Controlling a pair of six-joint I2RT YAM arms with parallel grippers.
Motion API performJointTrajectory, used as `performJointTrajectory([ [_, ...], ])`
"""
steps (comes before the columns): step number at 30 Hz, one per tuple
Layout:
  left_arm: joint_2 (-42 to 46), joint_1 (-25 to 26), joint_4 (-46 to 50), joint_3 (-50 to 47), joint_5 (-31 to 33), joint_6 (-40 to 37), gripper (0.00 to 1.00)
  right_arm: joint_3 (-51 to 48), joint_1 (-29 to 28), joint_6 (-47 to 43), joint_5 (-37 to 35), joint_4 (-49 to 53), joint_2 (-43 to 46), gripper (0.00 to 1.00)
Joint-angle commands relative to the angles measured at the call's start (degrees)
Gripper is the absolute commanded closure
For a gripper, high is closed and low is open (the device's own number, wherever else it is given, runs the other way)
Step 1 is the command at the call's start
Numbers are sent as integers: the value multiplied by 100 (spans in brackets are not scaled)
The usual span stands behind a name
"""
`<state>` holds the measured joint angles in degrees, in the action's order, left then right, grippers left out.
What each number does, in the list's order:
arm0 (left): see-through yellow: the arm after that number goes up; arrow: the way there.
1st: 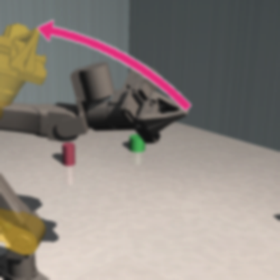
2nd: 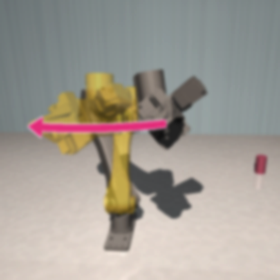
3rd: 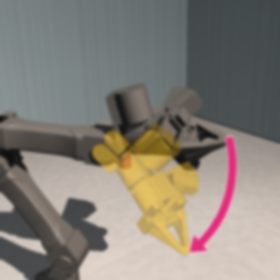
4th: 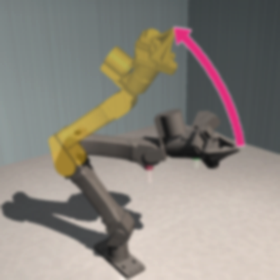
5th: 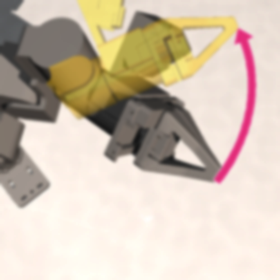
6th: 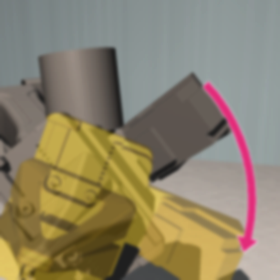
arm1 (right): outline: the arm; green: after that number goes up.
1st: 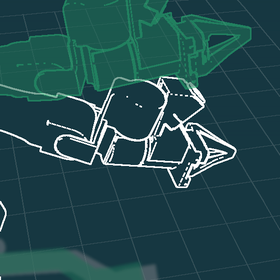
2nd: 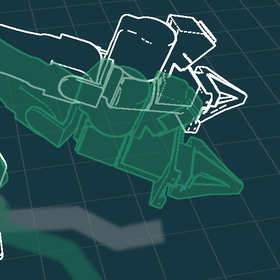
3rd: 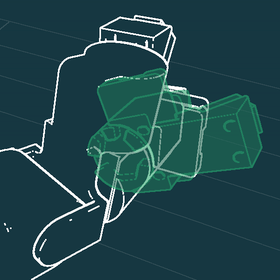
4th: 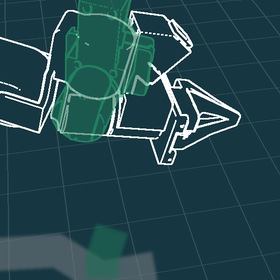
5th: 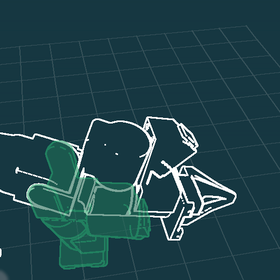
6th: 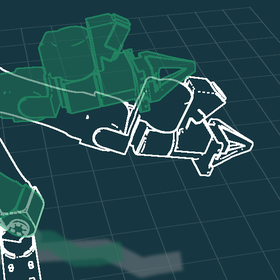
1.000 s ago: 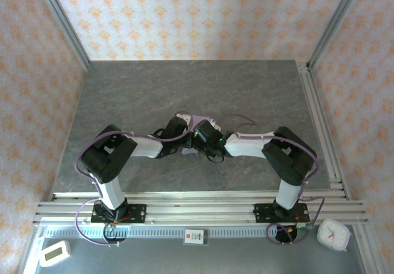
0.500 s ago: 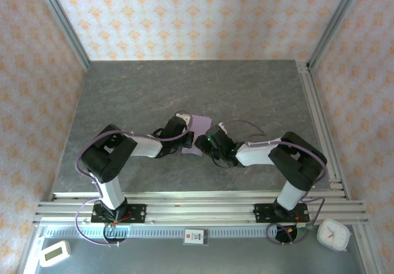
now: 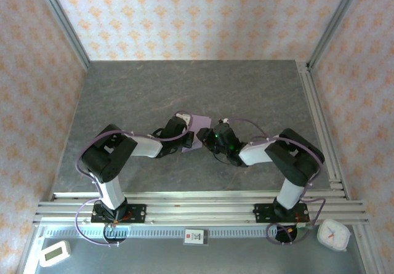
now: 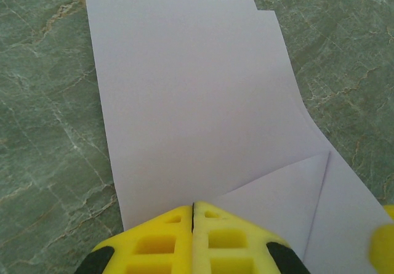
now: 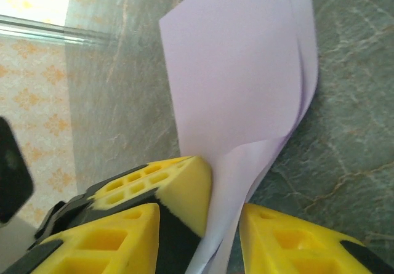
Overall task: Fold a paper plane with a square sheet of paper (pick it up from the middle)
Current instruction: Turn over the paper at the center of the table.
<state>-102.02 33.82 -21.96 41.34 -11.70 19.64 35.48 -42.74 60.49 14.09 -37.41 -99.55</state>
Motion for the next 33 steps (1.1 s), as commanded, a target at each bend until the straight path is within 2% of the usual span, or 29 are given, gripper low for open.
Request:
performJointTrajectory([
  [1,-237,81,638,-152,-158,73,100,42,55,182,79,-197,-153,62],
  [8,-152,81,588,-201,-164,88,100,-303,71,399,15,-266,-84,62],
  [13,-50,80,387,-314,-292,161,100,-104,167,360,84,-369,-380,63],
  [18,156,81,331,-349,-444,268,100,159,296,236,206,-564,-655,76],
  [23,444,81,423,-316,-480,373,100,297,431,106,423,-614,-740,98],
  [27,771,82,602,-185,-485,539,100,101,549,-3,420,-570,-307,100],
  [30,1149,-29,665,-112,-354,887,100,161,677,-396,175,357,458,100],
  [33,1545,-280,709,-132,-171,1297,100,806,688,-1396,-745,2472,1263,100],
])
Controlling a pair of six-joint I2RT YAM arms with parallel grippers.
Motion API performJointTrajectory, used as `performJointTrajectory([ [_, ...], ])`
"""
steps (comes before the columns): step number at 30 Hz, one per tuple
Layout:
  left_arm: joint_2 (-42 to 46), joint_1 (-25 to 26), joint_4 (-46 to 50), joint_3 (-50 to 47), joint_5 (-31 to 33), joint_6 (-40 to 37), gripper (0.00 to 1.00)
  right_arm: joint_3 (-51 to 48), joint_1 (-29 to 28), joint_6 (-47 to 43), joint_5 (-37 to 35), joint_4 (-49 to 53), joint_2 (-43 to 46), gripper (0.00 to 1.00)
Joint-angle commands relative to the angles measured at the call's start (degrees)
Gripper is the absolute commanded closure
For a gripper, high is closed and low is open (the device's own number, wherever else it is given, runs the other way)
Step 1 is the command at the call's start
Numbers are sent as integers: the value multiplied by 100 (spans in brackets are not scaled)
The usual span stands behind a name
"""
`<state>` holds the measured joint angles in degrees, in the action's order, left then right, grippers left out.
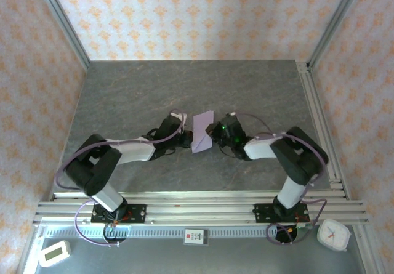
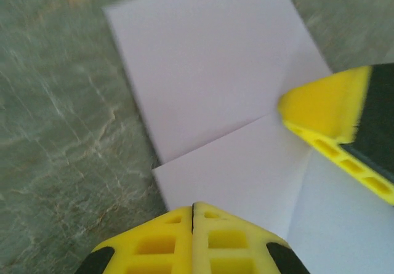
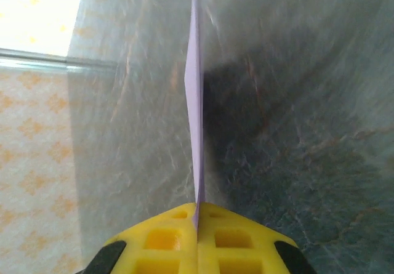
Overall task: Fold a paper plane with a square sheet of paper (pick it up from the middle)
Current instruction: Turn over the paper at the center of the table.
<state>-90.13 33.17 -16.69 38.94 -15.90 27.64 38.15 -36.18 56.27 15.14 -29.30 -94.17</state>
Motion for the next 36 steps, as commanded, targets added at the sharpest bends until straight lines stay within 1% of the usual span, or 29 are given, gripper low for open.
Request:
performJointTrajectory([
  [1,477,-335,218,109,250,557,100,887,26,-1342,-1286,2421,912,100],
  [2,580,-435,206,89,213,684,100,1159,32,-1605,-1720,3084,1039,100],
  [4,777,-633,229,83,94,783,99,1687,30,-2211,-2821,4271,1154,100],
  [7,988,-801,396,152,68,720,99,2229,24,-2886,-4342,5302,1047,100],
  [10,1110,-905,539,220,79,649,99,2638,-16,-3158,-5512,6059,586,100],
  [13,1198,-961,624,244,74,629,99,2836,-235,-3141,-6262,6492,141,100],
  [15,1242,-990,639,237,60,628,99,2910,-474,-2989,-6450,6702,-172,100],
  [18,1319,-1032,659,199,35,629,99,3089,-919,-2516,-6564,7142,-810,100],
  [21,1375,-1080,684,181,19,465,99,3392,-1345,-2024,-6328,7445,-1509,100],
  [23,1392,-1102,721,184,-2,453,99,3578,-1608,-1950,-5904,7278,-1852,99],
  [25,1405,-1123,747,207,-10,452,99,3768,-1723,-1997,-5169,6931,-2069,70],
  [26,1423,-1130,767,227,-12,440,99,3838,-1743,-2023,-4667,6695,-2089,55],
  [27,1440,-1146,802,241,-7,437,99,3860,-1734,-2016,-4299,6484,-2049,47],
  [28,1460,-1160,824,246,-5,428,99,3838,-1726,-2066,-4041,6270,-1919,45],
  [31,1513,-1178,888,277,-16,397,99,3542,-1529,-2218,-3128,5610,-1223,44],
  [33,1507,-1176,949,311,-68,329,99,2992,-1275,-2286,-2511,5010,-508,44],
  [34,1492,-1177,957,327,-107,299,99,2697,-1120,-2302,-2275,4763,-198,45],
  [36,1448,-1173,916,349,-277,236,99,1925,-624,-2292,-1702,4112,457,50],
])
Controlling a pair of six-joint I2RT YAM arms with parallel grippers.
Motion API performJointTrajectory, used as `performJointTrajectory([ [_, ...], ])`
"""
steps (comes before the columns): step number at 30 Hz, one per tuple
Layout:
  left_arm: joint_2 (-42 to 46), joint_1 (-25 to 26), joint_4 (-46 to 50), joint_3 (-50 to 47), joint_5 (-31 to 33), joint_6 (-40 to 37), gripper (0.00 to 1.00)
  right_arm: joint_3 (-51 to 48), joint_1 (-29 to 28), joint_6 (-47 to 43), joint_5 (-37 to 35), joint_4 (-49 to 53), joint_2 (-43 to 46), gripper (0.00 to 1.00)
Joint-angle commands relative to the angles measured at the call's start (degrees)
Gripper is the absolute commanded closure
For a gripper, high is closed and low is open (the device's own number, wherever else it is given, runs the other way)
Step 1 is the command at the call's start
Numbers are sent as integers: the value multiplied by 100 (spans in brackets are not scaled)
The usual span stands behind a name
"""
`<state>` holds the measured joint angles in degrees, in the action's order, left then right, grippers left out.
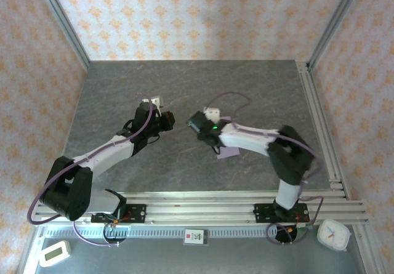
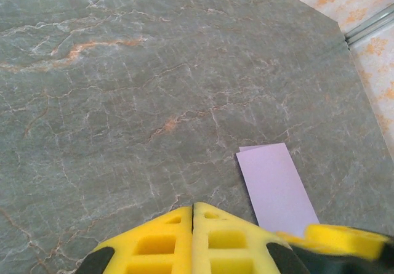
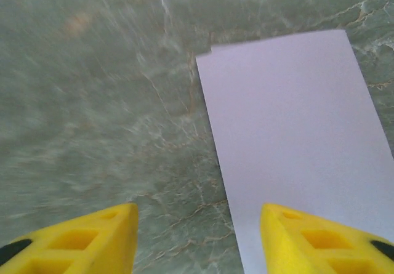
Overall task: Fold a paper plane with a square sheet of paper (pick it up from the middle)
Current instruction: Turn over the paper at the center of the table, then move the square sheet of paper to the center of the table.
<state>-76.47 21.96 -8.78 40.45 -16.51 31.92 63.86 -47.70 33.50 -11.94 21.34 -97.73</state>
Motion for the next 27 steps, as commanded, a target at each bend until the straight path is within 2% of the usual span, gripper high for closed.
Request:
performJointTrajectory([
  [1,45,-52,90,215,-294,-195,99,-1016,780,-43,1324,-1256,1045,54],
  [6,-222,8,-247,260,-794,-120,99,-2486,2066,-70,2631,-2599,1690,85],
  [9,-429,218,-305,420,-840,-124,98,-2962,2448,-49,3113,-3270,1666,95],
  [12,-672,493,-439,556,-861,-104,97,-3223,2610,51,3439,-3769,1368,100],
  [17,-1090,792,-982,621,-1122,134,93,-3597,2633,296,3767,-4404,827,100],
  [21,-1343,906,-1124,658,-1126,137,93,-3971,2589,667,3945,-4828,782,100],
  [27,-1398,943,-1233,504,-932,398,92,-4235,1892,1276,3800,-5000,1195,100],
])
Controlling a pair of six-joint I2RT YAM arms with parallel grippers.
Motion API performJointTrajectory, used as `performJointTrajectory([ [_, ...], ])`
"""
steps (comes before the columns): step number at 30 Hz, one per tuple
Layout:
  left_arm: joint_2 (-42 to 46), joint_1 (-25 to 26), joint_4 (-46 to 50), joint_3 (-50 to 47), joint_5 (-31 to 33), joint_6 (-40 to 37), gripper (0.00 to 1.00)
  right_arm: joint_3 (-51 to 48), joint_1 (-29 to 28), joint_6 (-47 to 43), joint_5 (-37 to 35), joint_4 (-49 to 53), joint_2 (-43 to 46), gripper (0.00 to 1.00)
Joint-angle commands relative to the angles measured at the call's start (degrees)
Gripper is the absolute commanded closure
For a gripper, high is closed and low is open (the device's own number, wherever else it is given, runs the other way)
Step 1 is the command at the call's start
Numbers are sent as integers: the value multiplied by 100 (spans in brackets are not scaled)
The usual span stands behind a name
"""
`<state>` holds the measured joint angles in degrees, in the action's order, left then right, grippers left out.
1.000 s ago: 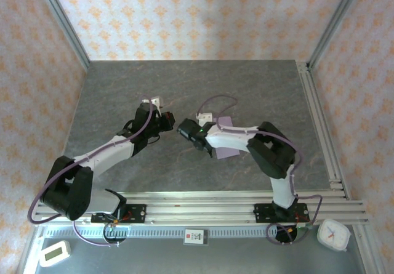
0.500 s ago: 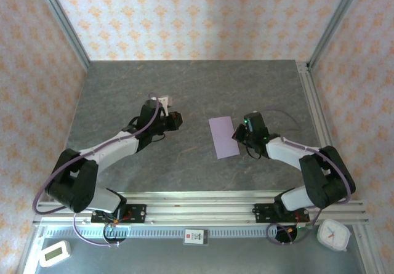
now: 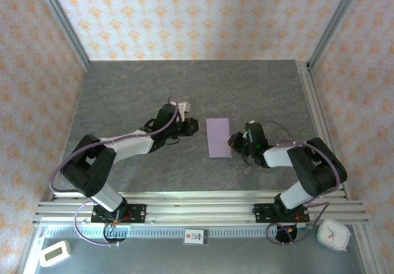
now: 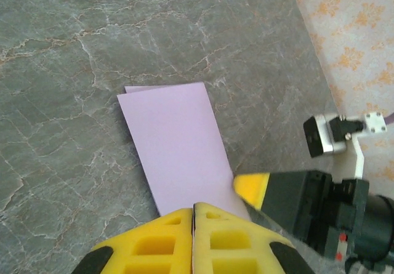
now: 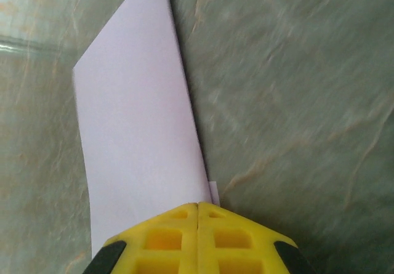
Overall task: Fold a paper plane with a square sheet of paper (pick it up from the middle)
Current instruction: Move the square sheet of paper to the center of the table.
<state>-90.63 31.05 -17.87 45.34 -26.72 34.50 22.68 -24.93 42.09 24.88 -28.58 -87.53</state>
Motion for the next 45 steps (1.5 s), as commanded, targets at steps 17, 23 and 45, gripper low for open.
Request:
performJointTrajectory([
  [17,182,288,-914,-776,143,879,92,1235,-472,-475,-521,1520,338,100],
  [23,98,309,-747,-678,158,701,92,1423,-259,-602,-380,1341,-355,100],
  [45,151,384,240,-953,769,830,73,2058,-158,-1938,517,1329,-1762,100],
])
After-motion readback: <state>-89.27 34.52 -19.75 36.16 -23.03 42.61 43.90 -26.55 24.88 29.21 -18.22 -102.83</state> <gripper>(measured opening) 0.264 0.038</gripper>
